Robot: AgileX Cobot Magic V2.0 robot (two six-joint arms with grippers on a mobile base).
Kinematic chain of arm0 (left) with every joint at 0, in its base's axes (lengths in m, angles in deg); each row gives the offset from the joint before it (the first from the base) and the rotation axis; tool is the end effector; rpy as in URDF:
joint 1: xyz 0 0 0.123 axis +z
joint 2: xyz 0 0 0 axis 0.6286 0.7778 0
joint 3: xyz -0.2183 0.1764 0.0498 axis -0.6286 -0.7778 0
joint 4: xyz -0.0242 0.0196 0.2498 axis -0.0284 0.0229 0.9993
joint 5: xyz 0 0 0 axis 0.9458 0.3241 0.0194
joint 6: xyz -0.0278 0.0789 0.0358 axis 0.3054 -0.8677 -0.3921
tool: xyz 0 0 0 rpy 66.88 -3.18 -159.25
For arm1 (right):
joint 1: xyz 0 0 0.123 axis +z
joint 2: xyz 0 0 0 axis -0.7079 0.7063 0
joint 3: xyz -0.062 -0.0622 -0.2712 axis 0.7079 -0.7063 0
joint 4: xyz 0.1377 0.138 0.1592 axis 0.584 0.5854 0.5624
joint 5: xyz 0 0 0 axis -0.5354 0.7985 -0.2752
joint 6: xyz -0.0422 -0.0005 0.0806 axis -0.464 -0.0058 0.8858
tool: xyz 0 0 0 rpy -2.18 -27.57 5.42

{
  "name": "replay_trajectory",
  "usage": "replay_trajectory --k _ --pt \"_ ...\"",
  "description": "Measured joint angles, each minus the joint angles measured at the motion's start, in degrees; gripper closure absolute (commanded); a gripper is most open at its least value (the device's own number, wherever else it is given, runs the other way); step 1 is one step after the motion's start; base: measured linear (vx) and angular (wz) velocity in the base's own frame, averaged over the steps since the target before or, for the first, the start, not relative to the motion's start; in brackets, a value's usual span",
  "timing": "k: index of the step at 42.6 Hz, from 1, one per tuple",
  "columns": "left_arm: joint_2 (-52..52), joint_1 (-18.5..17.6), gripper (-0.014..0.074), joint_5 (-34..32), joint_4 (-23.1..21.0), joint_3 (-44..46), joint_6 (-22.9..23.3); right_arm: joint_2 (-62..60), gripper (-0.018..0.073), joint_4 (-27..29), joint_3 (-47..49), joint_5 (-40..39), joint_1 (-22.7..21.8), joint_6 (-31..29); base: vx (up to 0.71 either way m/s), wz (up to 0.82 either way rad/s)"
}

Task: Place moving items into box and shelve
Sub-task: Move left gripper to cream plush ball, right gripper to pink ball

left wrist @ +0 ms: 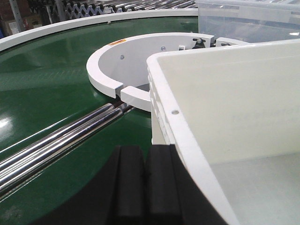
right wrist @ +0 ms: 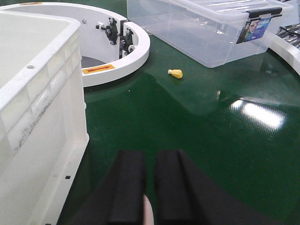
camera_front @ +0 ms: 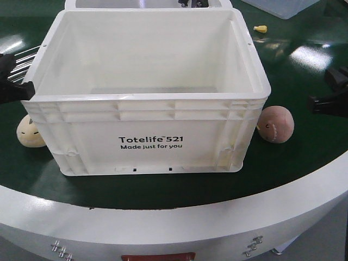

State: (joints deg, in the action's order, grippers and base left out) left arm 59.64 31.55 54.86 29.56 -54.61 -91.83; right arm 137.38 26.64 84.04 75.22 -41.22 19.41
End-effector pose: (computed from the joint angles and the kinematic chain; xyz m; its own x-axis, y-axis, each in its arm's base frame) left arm 0.2288 -0.0290 0.2973 -0.1956 0.0947 -0.9761 0.1347 0.9885 0.0689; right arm 0.2115 0.0138 0.2936 -0.2889 -0.1172 -0.9502 -0.0919 0.9913 -0.0943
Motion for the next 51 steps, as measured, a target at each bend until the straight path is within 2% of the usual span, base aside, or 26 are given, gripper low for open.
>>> replay_trajectory --k 7,13,16,17,18,22,33,37,45,46,51 --pt "0.2 0.0 0.0181 0.0 0.0 0.0 0.0 0.0 -0.0063 0.2 0.0 -0.3 0.0 0.0 0.00 0.00" --pt "0.2 0.0 0.0085 0.0 0.0 0.0 0.0 0.0 -0.0172 1.2 0.0 -2.0 0.0 0.0 0.00 0.00" --pt "0.2 0.0 0.0052 -0.4 0.0 0.0 0.0 0.0 -0.0171 1.8 0.0 -2.8 0.0 0.0 0.00 0.00" --pt "0.2 0.0 0.0031 -0.6 0.0 0.0 0.0 0.0 -0.0142 2.0 0.0 -3.1 0.0 0.0 0.00 0.00" --pt "0.2 0.0 0.0031 -3.5 0.0 0.0 -0.1 0.0 -0.0138 4.3 0.0 -4.3 0.0 0.0 0.00 0.00" --pt "0.2 0.6 0.0031 -4.0 -0.1 0.0 -0.1 0.0 -0.0126 4.5 0.0 -4.3 0.0 0.0 0.00 0.00" --pt "0.2 5.1 0.0031 -0.6 -5.0 0.0 -0.7 0.2 -0.0107 4.5 1.1 -1.5 0.0 0.0 0.00 0.00" --pt "0.2 6.5 0.0031 0.8 -5.5 0.0 -2.2 1.0 -0.0106 4.5 3.2 1.8 0.0 0.0 0.00 0.00" --pt "0.2 7.0 0.0031 3.2 -5.6 0.8 -4.9 4.6 -0.0083 4.5 8.8 9.3 0.0 0.0 0.00 0.00" --pt "0.2 7.0 0.0031 11.8 -5.6 6.9 -5.5 13.1 -0.0081 4.5 16.9 19.3 -0.4 2.0 0.00 0.00" --pt "1.0 7.0 0.0031 14.7 -5.6 9.9 -5.5 17.3 -0.0070 4.5 20.4 23.1 -1.6 3.5 0.00 0.00"
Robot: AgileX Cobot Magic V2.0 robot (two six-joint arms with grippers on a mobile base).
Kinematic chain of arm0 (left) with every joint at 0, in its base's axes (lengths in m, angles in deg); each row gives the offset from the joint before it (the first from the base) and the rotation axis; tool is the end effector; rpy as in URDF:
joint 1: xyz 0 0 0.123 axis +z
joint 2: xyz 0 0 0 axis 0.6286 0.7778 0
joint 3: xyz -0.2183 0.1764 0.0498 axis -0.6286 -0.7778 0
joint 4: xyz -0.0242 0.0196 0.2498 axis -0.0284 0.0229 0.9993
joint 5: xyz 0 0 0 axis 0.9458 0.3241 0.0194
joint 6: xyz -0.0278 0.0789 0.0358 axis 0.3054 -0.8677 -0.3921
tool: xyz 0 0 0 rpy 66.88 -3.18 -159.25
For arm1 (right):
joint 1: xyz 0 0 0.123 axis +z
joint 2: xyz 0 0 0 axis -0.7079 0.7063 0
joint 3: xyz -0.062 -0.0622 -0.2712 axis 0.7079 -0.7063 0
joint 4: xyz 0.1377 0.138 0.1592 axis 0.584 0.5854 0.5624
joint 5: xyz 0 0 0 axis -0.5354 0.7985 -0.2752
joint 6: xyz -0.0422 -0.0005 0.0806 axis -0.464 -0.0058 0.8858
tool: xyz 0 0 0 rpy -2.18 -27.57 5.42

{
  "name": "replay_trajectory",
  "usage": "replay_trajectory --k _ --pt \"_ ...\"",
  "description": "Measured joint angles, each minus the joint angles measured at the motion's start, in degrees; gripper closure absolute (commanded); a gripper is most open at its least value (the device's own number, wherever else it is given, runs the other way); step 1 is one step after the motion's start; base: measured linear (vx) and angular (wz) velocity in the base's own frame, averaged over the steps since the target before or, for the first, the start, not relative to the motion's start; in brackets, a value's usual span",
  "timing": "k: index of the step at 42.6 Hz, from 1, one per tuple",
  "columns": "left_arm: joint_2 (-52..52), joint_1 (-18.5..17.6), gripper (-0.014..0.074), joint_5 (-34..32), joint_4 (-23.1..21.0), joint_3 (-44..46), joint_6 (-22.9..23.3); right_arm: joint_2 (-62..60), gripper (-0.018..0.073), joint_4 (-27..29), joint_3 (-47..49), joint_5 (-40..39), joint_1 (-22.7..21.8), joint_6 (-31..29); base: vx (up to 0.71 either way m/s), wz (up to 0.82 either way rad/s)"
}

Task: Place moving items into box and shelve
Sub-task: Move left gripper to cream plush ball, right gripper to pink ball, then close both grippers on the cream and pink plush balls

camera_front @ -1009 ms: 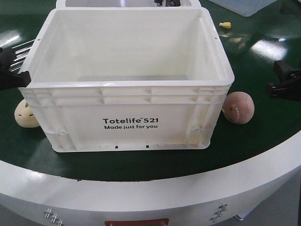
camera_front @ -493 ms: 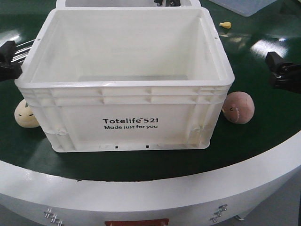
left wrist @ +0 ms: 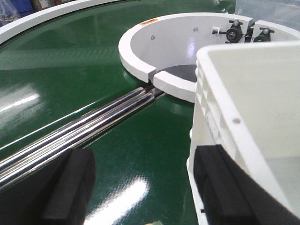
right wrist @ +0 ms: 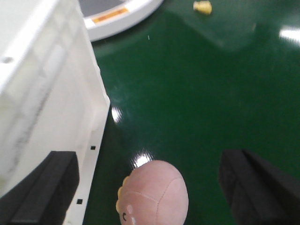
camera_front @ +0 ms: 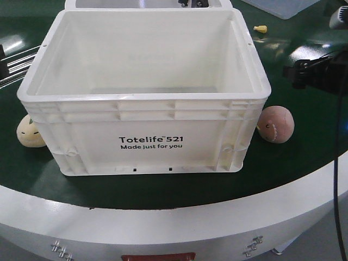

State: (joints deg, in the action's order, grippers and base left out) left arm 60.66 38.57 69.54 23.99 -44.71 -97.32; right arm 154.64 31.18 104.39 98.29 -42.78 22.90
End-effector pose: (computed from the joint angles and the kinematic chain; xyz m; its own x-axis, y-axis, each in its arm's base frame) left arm 0.2417 -0.0026 0.3282 -0.3012 0.0690 -0.9511 0.0373 0.9975 0.0606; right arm 0.2824 0.0179 0.3032 -0.6018 0.0048 -0.7987 -0.0814 0.9944 0.0673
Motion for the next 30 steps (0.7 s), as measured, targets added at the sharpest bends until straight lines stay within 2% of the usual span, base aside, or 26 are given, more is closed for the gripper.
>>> replay_trajectory --k 15,23,24,30 --pt "5.2 1.2 0.0031 4.6 0.0 2.7 -0.1 10.7 -0.0042 -0.1 8.0 10.7 -2.6 0.7 0.00 0.00" --pt "5.9 1.7 0.0031 5.4 0.0 2.7 0.1 16.0 -0.0026 1.4 10.1 14.4 -2.5 -1.3 0.00 0.00" --pt "5.9 1.7 0.0031 5.5 0.0 2.7 0.1 21.3 -0.0026 3.5 10.5 16.0 -2.5 -3.6 0.00 0.00" --pt "5.9 1.7 0.0031 5.5 0.0 2.7 0.1 23.7 -0.0025 3.8 10.5 16.0 -2.5 -4.4 0.00 0.00"
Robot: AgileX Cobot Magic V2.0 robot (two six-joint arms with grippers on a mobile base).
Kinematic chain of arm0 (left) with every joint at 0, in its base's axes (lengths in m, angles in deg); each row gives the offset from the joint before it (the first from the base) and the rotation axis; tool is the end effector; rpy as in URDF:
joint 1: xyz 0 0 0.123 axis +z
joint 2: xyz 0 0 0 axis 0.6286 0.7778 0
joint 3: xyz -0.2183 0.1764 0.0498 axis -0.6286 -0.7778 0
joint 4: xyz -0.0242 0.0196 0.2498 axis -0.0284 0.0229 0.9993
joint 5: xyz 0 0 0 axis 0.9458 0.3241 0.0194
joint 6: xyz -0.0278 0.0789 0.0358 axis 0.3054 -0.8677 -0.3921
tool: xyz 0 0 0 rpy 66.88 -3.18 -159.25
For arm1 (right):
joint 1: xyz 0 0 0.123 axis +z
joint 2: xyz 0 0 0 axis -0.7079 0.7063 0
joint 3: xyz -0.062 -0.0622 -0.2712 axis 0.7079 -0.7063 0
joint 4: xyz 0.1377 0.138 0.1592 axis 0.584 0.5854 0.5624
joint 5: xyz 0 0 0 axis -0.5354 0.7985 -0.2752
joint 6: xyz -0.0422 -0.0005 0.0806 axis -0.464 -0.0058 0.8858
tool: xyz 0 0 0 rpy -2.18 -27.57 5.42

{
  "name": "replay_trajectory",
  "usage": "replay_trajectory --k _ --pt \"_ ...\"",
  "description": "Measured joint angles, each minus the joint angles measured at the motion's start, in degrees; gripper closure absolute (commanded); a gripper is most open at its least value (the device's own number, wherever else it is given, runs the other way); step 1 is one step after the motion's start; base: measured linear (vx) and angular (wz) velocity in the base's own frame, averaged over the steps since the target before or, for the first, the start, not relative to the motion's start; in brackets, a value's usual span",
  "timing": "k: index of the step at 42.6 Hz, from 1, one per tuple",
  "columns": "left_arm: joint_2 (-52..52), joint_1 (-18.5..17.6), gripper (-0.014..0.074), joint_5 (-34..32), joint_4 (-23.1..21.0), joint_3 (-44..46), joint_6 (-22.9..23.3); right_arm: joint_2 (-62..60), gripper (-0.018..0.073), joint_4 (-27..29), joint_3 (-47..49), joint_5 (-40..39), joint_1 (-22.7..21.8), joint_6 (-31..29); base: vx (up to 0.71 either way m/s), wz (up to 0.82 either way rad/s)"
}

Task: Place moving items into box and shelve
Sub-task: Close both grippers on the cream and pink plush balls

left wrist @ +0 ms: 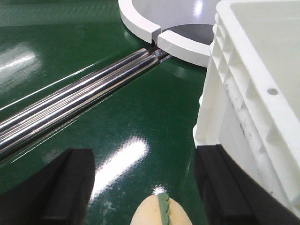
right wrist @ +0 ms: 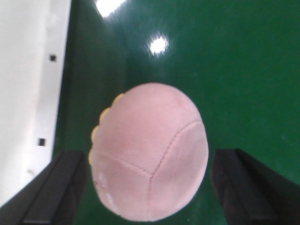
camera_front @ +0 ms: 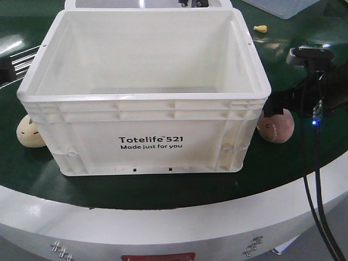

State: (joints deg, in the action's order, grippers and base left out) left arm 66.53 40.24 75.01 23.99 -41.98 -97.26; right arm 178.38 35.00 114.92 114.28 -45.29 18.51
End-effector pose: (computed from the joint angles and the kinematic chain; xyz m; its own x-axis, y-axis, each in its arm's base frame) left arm 0.2622 0.0037 0.3102 -0.4403 0.0577 -0.8960 0.0292 0.9983 0.0499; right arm 0.3470 0.0134 0.2117 -0.9079 -0.0170 -0.4189 -0.0826 0.9869 0.1389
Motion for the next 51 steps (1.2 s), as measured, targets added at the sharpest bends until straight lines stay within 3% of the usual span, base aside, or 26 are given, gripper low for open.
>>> replay_trajectory --k 5,11,14,19,22,23,51 --pt "0.0 0.1 0.0031 0.0 0.0 0.0 0.0 2.1 0.0004 0.2 0.1 -0.1 0.0 -0.4 0.00 0.00" --pt "0.0 0.7 0.0031 0.0 0.0 0.0 0.0 4.3 0.0131 1.4 0.1 -0.6 0.0 -1.1 0.00 0.00" --pt "0.0 1.3 0.0031 0.0 0.0 0.0 0.1 5.0 0.0232 2.1 0.2 -0.9 0.0 -1.6 0.00 0.00" --pt "0.1 2.3 0.0031 0.1 0.0 0.0 0.4 5.7 0.0485 2.8 0.4 -1.2 0.0 -2.4 0.00 0.00" --pt "0.3 2.6 0.0031 0.1 -0.1 0.0 0.6 5.8 0.0569 3.0 0.4 -1.5 0.0 -2.5 0.00 0.00" --pt "4.0 2.6 0.0031 0.6 -0.2 0.1 2.2 5.8 0.0569 3.4 0.5 -1.8 0.0 -2.7 0.00 0.00" --pt "18.7 2.6 0.0031 1.5 -1.4 0.1 3.3 5.8 0.0567 3.4 0.5 -2.2 0.0 -3.0 0.00 0.00"
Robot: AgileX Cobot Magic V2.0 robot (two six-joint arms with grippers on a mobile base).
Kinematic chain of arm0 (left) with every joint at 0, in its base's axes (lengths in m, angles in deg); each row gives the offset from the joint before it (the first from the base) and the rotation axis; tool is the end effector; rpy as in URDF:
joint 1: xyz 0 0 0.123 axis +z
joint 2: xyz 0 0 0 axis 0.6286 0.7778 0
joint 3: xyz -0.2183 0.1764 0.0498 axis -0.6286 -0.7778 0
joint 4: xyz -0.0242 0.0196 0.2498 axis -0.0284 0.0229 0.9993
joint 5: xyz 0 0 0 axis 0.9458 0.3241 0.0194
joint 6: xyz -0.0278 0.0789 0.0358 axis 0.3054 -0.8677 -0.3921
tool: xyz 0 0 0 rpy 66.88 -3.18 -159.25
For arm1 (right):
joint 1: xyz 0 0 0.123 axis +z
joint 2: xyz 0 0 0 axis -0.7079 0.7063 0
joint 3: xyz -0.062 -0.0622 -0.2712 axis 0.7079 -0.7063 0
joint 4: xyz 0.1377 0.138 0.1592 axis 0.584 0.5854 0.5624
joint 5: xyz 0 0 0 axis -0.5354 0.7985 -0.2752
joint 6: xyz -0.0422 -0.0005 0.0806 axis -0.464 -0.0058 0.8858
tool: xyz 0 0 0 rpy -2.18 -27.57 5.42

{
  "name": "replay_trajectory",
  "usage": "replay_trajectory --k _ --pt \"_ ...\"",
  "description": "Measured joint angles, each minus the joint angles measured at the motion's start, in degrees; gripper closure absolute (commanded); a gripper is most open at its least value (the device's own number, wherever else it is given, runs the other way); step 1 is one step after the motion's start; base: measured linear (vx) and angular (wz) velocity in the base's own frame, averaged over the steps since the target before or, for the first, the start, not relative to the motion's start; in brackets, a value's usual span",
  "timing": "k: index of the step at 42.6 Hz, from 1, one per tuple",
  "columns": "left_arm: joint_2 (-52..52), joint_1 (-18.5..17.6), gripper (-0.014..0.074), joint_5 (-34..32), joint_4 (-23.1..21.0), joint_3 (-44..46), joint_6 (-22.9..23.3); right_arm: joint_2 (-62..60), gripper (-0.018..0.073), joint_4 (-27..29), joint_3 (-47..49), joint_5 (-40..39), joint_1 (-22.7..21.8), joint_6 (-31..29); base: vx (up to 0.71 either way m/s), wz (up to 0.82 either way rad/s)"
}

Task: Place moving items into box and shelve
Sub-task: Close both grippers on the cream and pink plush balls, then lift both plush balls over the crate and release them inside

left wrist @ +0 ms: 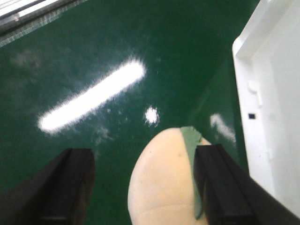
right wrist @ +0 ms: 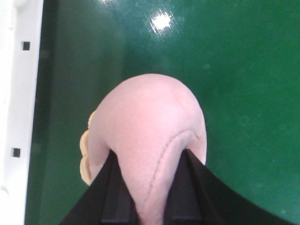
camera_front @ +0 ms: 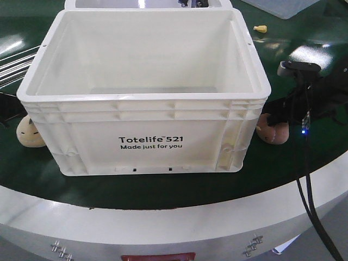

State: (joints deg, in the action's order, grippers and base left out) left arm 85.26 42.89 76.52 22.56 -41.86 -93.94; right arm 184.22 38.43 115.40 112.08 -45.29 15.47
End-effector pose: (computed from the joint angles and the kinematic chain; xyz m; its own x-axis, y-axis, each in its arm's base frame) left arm 0.3067 0.0181 0.2151 -0.7200 -0.0637 -0.6910 -0.0562 0.9979 -0.0335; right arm 0.3598 0.0155 0.1798 -0.9267 -0.0135 -0.3757 -0.0819 0.9826 0.1668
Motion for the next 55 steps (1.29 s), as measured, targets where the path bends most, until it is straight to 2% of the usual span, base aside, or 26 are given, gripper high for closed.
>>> replay_trajectory --k 1,2,10,14,21,30,33,48,55 --pt "0.4 0.0 0.0037 0.0 -0.3 0.0 0.0 0.0 0.0567 0.0 0.0 0.0 0.0 -0.1 0.00 0.00" --pt "5.0 0.0 0.0038 -0.8 -4.2 0.5 0.1 0.0 0.0567 0.0 0.0 -0.2 0.0 -0.1 0.00 0.00" --pt "7.4 0.0 0.0092 -1.6 -6.3 0.8 0.2 0.0 0.0567 0.0 0.0 -0.3 0.0 -0.1 0.00 0.00" --pt "8.4 0.0 0.0158 -1.9 -6.9 1.0 0.2 0.0 0.0567 0.0 0.0 -0.4 0.0 -0.1 0.00 0.00" --pt "9.5 0.0 0.0333 -1.9 -7.9 1.2 0.2 0.0 0.0567 0.0 0.0 -0.5 0.0 -0.1 0.00 0.00" --pt "10.4 0.0 0.0608 -2.1 -10.4 1.3 0.2 0.0 0.0567 0.0 0.0 -0.5 0.0 -0.1 0.00 0.00" --pt "10.6 0.0 0.0605 -3.2 -12.3 1.5 0.2 0.0 0.0567 0.0 0.0 -1.2 0.0 -0.1 0.00 0.00" --pt "8.4 0.0 0.0604 -5.0 -12.5 1.1 0.1 -1.1 0.0567 -0.2 0.9 -5.9 0.0 -0.3 0.00 0.00" --pt "5.3 0.0 0.0604 -5.9 -12.4 0.9 -1.8 -3.8 0.0567 -0.2 2.4 -7.4 0.0 -0.3 0.00 0.00"
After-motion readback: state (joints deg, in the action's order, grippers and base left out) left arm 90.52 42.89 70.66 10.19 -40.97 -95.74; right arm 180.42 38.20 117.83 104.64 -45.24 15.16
